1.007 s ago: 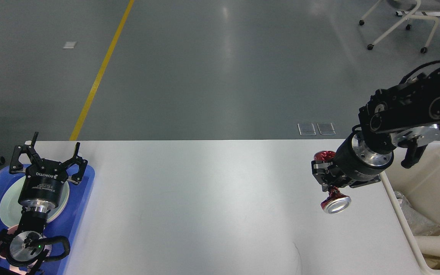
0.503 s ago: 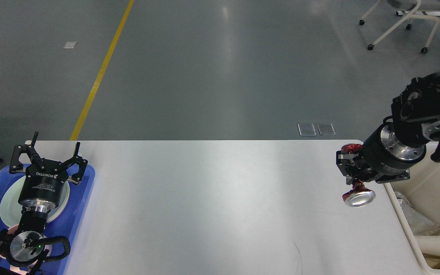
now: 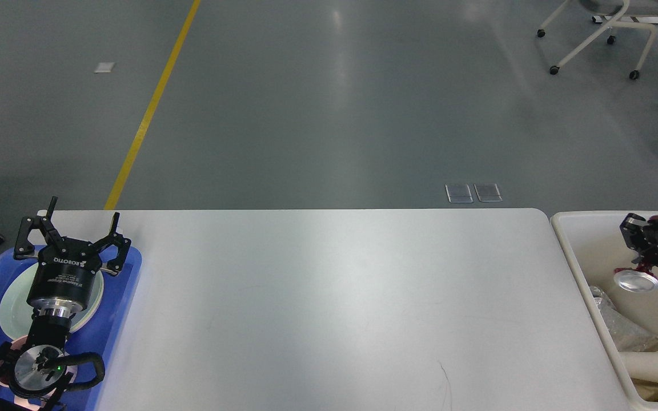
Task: Tidy desktop
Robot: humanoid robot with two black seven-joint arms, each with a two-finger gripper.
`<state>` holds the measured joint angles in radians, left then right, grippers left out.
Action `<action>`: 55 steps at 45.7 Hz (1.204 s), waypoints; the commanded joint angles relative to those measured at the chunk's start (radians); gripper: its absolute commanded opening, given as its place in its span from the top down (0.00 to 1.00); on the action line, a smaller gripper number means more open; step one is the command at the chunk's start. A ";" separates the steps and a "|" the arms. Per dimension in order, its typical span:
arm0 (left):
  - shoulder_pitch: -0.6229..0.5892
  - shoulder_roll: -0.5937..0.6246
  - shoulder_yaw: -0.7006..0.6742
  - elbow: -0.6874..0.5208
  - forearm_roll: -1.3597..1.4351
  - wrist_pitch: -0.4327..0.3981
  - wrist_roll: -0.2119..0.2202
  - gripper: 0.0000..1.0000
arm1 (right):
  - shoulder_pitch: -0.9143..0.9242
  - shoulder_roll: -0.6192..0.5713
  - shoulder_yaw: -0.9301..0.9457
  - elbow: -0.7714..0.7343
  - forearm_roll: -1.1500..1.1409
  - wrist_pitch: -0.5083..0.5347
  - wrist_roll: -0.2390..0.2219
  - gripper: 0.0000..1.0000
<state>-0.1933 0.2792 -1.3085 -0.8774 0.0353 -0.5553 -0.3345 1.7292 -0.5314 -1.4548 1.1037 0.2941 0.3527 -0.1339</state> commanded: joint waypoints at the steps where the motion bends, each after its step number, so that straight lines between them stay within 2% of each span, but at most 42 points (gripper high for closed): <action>1: 0.000 0.000 0.000 0.000 0.000 0.000 0.000 0.04 | -0.206 -0.055 0.088 -0.203 0.000 -0.008 0.002 1.00; 8: 0.000 0.000 0.000 0.000 0.000 0.000 0.000 0.04 | -0.502 -0.056 0.240 -0.467 -0.001 -0.035 0.002 1.00; 12: 0.000 0.000 0.000 0.000 0.000 0.000 0.000 0.04 | -0.654 -0.047 0.332 -0.588 -0.006 -0.084 0.002 1.00; 18: 0.000 0.000 0.000 0.000 0.000 0.000 0.000 0.04 | -0.824 0.004 0.422 -0.703 -0.010 -0.207 0.002 1.00; 25: 0.000 0.000 0.000 0.000 0.000 0.000 0.000 0.04 | -0.984 0.096 0.441 -0.801 -0.010 -0.372 0.005 1.00; 32: 0.000 0.000 0.000 0.000 0.000 0.000 0.000 0.04 | -1.073 0.157 0.453 -0.866 -0.007 -0.452 0.005 1.00; 50: 0.000 0.000 0.000 0.000 0.000 0.000 0.000 0.04 | -1.100 0.169 0.473 -0.878 -0.004 -0.466 0.003 1.00; 51: 0.000 0.000 0.000 0.000 0.000 0.000 0.000 0.03 | -1.100 0.169 0.473 -0.878 -0.004 -0.472 0.003 0.89; 52: 0.000 0.000 0.000 0.000 0.000 0.000 0.000 0.04 | -1.100 0.169 0.473 -0.878 -0.003 -0.486 0.005 0.62; 53: 0.000 0.000 0.000 0.000 0.000 0.000 0.000 0.04 | -1.100 0.169 0.473 -0.878 -0.004 -0.504 0.005 0.46; 55: 0.000 0.000 0.000 0.000 0.000 0.000 0.000 0.04 | -1.100 0.176 0.473 -0.878 -0.003 -0.540 0.005 0.24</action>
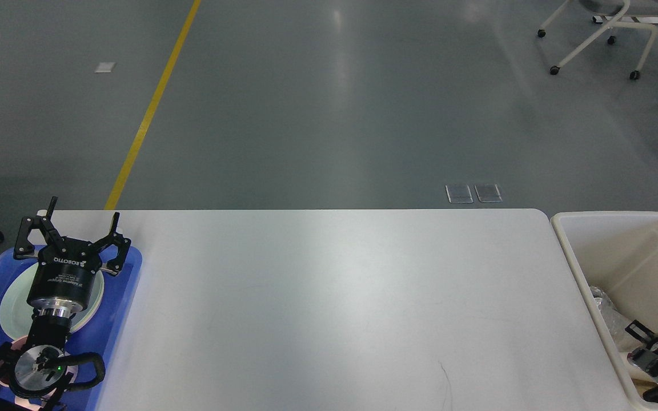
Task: Tidy desktop
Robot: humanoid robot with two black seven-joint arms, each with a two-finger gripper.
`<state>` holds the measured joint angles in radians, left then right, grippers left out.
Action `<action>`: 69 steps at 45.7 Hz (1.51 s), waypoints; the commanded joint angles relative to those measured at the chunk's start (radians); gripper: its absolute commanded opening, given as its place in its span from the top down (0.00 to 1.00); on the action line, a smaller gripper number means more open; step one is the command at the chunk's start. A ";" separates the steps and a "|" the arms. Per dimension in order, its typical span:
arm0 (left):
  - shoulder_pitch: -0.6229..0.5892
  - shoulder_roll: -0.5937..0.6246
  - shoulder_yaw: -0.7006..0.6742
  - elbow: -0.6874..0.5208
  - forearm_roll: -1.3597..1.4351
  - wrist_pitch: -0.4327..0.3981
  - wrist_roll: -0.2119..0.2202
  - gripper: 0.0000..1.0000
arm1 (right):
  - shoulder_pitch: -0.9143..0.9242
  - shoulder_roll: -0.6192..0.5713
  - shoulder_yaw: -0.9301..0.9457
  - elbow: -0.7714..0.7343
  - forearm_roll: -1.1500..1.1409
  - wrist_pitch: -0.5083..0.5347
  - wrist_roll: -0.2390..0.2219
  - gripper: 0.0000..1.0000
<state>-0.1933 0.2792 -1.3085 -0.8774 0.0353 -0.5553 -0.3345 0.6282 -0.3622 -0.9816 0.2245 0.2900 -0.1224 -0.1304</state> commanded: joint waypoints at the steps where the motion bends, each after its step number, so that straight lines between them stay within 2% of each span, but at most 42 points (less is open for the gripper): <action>1: 0.000 0.000 0.000 0.000 0.000 0.000 0.000 0.04 | 0.002 0.008 0.000 0.001 0.001 -0.080 0.002 0.15; 2: 0.000 0.000 0.000 0.000 0.000 0.000 0.000 0.04 | 0.001 0.009 0.000 0.001 0.001 -0.095 0.002 0.05; 3: 0.000 0.000 0.000 0.000 0.000 0.000 0.002 0.04 | 0.001 0.009 0.000 0.003 0.001 -0.106 0.002 0.00; 28: 0.000 0.000 0.000 0.000 0.000 0.000 0.002 0.04 | 0.053 0.008 0.023 0.015 -0.002 -0.083 0.011 0.00; 33: 0.000 0.000 0.000 0.000 0.000 0.000 0.002 0.04 | 0.113 -0.011 0.075 0.027 -0.005 -0.030 0.038 0.00; 37: 0.000 0.000 0.000 0.000 0.000 0.000 0.002 0.04 | 0.177 -0.064 0.121 0.050 -0.009 0.058 0.083 0.00; 43: 0.000 0.000 0.000 0.000 0.000 0.000 0.002 0.04 | 0.272 -0.123 0.208 0.050 0.005 0.185 0.121 0.00; 47: 0.000 0.000 0.000 0.000 0.000 0.000 0.002 0.04 | 0.309 -0.152 0.389 0.052 0.006 0.214 0.126 0.00; 59: 0.000 0.000 0.000 0.000 0.000 0.000 0.002 0.04 | 0.294 -0.155 1.357 0.101 -0.014 0.216 0.115 0.00; 69: 0.000 0.000 0.000 0.000 0.000 0.000 0.000 0.04 | 0.133 -0.124 1.781 0.347 -0.015 0.231 0.124 0.00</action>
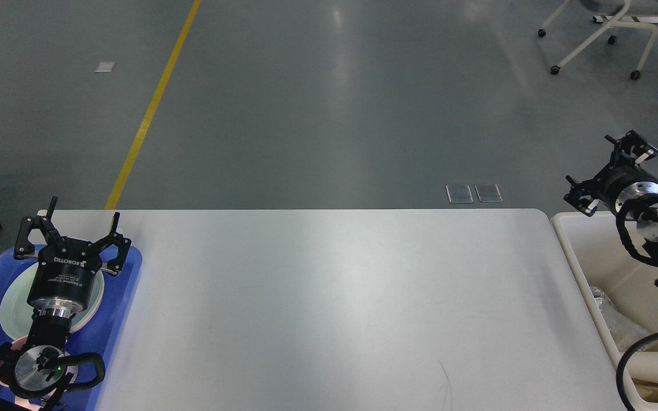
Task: Tidy desktop
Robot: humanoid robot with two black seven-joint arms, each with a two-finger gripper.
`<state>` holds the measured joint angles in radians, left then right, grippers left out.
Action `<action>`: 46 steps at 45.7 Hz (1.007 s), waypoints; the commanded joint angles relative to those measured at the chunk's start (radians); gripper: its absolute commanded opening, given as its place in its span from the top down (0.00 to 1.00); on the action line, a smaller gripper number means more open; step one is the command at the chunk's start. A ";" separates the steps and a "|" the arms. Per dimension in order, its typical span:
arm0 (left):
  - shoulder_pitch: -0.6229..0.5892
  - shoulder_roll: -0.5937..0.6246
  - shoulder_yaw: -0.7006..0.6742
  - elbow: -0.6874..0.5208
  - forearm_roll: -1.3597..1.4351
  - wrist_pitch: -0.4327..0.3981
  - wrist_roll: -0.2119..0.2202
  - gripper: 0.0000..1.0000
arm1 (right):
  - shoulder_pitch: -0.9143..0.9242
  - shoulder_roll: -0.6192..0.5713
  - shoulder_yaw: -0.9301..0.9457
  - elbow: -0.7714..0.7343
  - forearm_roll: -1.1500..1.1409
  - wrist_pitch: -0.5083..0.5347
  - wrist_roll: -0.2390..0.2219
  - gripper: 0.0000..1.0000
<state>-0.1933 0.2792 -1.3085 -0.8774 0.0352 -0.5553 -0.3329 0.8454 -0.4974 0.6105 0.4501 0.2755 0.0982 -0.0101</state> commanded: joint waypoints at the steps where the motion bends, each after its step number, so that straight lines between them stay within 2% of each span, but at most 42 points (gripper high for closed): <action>1: 0.000 0.000 0.000 0.000 0.000 0.000 -0.002 0.04 | -0.110 0.013 0.222 0.142 -0.001 0.014 0.005 0.00; 7: 0.000 0.000 0.000 0.000 0.000 0.000 -0.002 0.04 | -0.244 0.057 0.412 0.288 -0.096 0.017 0.012 0.00; 9: 0.000 0.000 0.000 0.000 0.000 0.000 -0.002 0.04 | -0.275 0.074 0.445 0.315 -0.178 0.028 0.036 0.00; 11: 0.000 0.000 0.000 0.000 0.000 0.000 -0.002 0.04 | -0.304 0.094 0.477 0.341 -0.272 0.041 0.090 0.00; 14: 0.000 0.000 0.000 0.000 0.000 0.000 -0.002 0.04 | -0.362 0.138 0.537 0.367 -0.398 0.049 0.197 0.00; 17: 0.000 0.000 0.000 0.000 0.000 0.000 -0.002 0.04 | -0.426 0.190 0.591 0.400 -0.516 0.054 0.275 0.00; 21: 0.000 0.000 0.000 0.000 0.000 0.000 -0.002 0.04 | -0.502 0.235 0.629 0.421 -0.656 0.057 0.335 0.00; 27: 0.000 0.000 0.000 0.000 0.000 0.000 -0.002 0.04 | -0.543 0.246 0.615 0.401 -0.691 0.089 0.443 0.00; 29: 0.000 0.000 0.000 0.000 0.000 0.000 -0.002 0.04 | -0.549 0.258 0.601 0.392 -0.691 0.087 0.456 0.00; 46: 0.000 0.000 0.000 0.000 0.000 0.000 -0.002 0.04 | -0.546 0.287 0.609 0.374 -0.687 0.071 0.453 0.00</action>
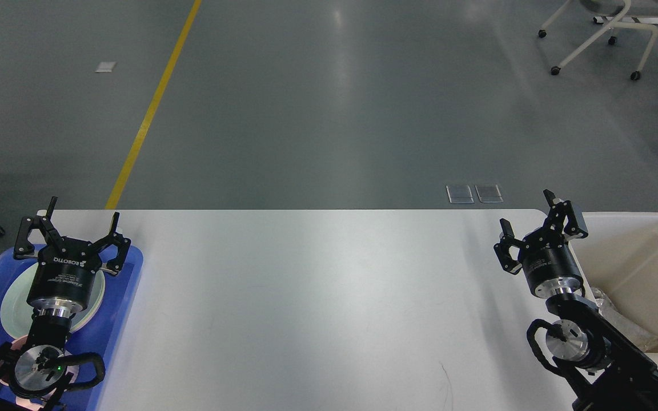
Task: Tidy desktop
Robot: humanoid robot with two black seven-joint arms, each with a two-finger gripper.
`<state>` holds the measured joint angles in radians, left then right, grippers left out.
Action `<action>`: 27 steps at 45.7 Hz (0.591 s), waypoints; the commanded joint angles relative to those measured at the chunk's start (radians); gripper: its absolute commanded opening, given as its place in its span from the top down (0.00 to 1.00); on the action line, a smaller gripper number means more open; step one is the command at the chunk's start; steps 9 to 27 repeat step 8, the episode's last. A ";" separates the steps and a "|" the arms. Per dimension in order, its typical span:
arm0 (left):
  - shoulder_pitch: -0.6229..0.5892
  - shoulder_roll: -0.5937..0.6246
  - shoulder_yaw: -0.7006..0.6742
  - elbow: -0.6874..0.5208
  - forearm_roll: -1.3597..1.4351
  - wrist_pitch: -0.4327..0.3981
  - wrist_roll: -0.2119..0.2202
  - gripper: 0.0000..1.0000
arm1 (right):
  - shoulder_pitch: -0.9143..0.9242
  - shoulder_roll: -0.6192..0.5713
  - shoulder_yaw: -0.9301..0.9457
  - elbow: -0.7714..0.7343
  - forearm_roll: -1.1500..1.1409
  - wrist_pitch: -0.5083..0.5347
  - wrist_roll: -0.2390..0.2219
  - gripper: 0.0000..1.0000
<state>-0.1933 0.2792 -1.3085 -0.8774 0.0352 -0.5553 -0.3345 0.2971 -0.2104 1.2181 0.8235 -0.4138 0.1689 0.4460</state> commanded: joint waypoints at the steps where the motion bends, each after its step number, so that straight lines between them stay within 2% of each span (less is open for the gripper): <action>1: 0.000 0.000 0.000 0.000 0.000 0.000 0.000 0.04 | 0.004 0.000 0.003 0.000 0.003 0.000 -0.001 0.00; 27: 0.000 0.000 0.000 0.000 0.000 0.000 0.000 0.04 | -0.003 0.000 0.003 0.003 0.042 0.001 -0.001 0.00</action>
